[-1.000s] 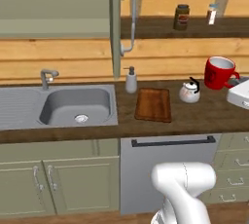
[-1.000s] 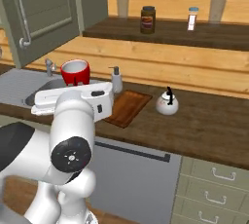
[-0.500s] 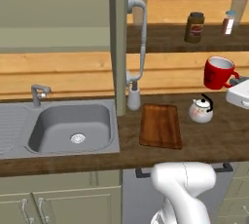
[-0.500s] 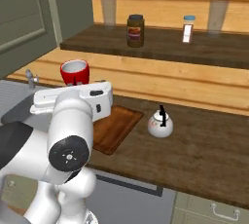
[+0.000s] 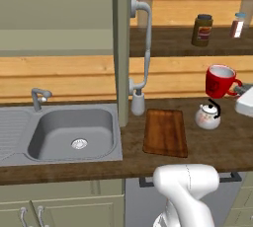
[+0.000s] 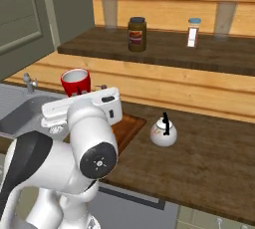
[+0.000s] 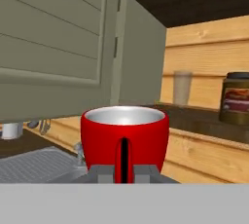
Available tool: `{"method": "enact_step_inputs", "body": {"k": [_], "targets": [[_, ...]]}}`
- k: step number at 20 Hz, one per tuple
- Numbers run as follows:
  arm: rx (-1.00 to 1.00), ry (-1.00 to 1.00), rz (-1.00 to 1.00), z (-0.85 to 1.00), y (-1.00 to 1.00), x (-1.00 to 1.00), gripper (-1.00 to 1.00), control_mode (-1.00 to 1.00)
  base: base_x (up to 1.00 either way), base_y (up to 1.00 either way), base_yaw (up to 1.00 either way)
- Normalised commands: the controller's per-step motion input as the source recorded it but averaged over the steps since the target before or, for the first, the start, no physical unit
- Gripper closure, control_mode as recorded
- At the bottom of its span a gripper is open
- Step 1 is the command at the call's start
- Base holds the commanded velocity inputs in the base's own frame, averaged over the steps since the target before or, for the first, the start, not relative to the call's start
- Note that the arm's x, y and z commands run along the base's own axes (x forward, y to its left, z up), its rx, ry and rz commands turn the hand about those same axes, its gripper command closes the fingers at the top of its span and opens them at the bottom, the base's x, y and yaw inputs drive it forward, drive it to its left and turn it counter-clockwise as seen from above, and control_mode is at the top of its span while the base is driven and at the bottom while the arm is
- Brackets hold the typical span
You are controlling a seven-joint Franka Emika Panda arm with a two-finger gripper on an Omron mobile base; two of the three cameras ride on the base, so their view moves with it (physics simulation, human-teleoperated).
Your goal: Pick the kettle from the counter and place it on the tray. Then pick the mug from the cabinet and place it on the tray. Then close the cabinet doors.
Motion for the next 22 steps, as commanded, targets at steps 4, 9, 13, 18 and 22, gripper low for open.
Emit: {"method": "enact_step_inputs", "body": {"k": [4,9,13,18,22], "targets": [[-0.12,-0.04,0.36,-0.88,0.00,-0.07,1.00,-1.00,0.00,0.00,0.00],[-0.05,0.00,0.21,-0.79,0.08,-0.08,1.00,-1.00,0.00,0.00,0.00],[-0.02,0.00,0.10,-0.79,0.15,0.04,1.00,-1.00,0.00,0.00,0.00],[-0.02,0.00,0.04,-0.71,0.10,0.21,1.00,-1.00,0.00,0.00,0.00],[0.00,0.00,0.00,-0.57,0.17,0.48,1.00,-1.00,0.00,0.00,0.00]]}}
